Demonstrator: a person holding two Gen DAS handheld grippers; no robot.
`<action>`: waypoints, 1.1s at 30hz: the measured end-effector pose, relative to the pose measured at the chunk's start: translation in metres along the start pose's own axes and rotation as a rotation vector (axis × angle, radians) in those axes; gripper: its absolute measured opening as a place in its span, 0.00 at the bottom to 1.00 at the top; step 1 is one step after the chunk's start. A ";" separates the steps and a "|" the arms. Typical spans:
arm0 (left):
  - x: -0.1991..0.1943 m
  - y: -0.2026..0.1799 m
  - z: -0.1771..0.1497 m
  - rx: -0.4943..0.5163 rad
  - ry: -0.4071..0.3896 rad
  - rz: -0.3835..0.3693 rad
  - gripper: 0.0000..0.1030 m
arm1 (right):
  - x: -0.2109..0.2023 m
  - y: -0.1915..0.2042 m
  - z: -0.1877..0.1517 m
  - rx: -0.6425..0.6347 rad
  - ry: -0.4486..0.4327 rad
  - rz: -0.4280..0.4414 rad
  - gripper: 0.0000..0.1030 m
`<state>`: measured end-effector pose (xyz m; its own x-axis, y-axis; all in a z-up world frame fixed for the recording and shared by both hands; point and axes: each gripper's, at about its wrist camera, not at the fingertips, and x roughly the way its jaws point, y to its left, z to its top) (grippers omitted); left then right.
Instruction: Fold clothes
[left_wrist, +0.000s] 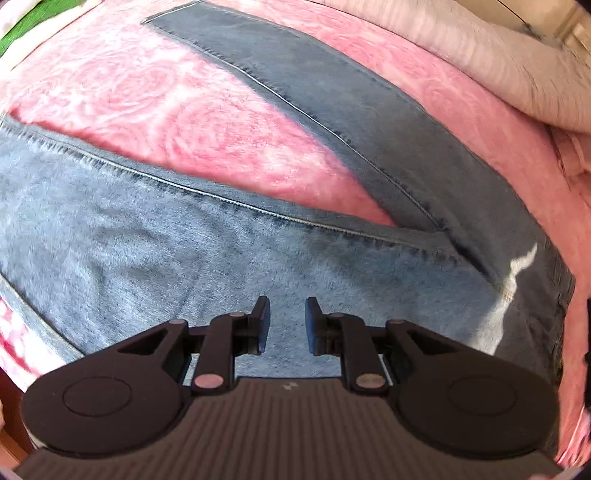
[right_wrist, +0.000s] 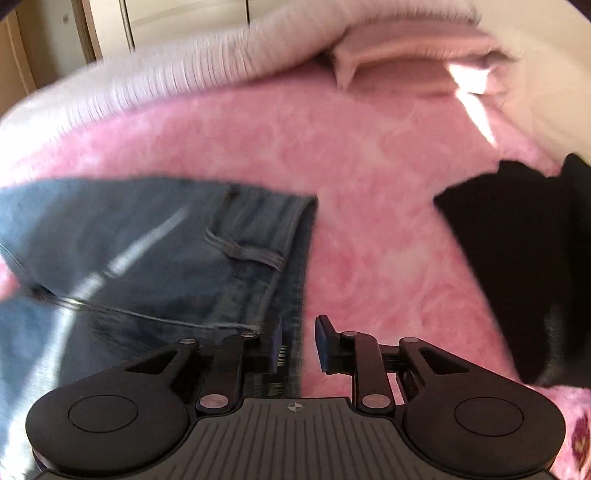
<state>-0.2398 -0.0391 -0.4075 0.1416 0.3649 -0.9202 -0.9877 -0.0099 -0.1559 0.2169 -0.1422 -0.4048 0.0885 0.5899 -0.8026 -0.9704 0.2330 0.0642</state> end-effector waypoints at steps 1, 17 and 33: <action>0.003 -0.002 -0.002 0.029 0.000 0.001 0.14 | -0.009 0.006 -0.003 0.000 -0.012 0.019 0.23; -0.002 0.121 -0.018 0.132 -0.035 0.055 0.17 | -0.051 0.045 -0.086 0.162 0.031 -0.097 0.23; -0.103 0.237 0.005 0.188 0.044 -0.051 0.16 | -0.128 0.180 -0.119 0.441 0.227 -0.109 0.46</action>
<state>-0.4886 -0.0743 -0.3479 0.1908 0.3193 -0.9283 -0.9734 0.1835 -0.1370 0.0048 -0.2675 -0.3609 0.0858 0.3726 -0.9240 -0.7663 0.6173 0.1778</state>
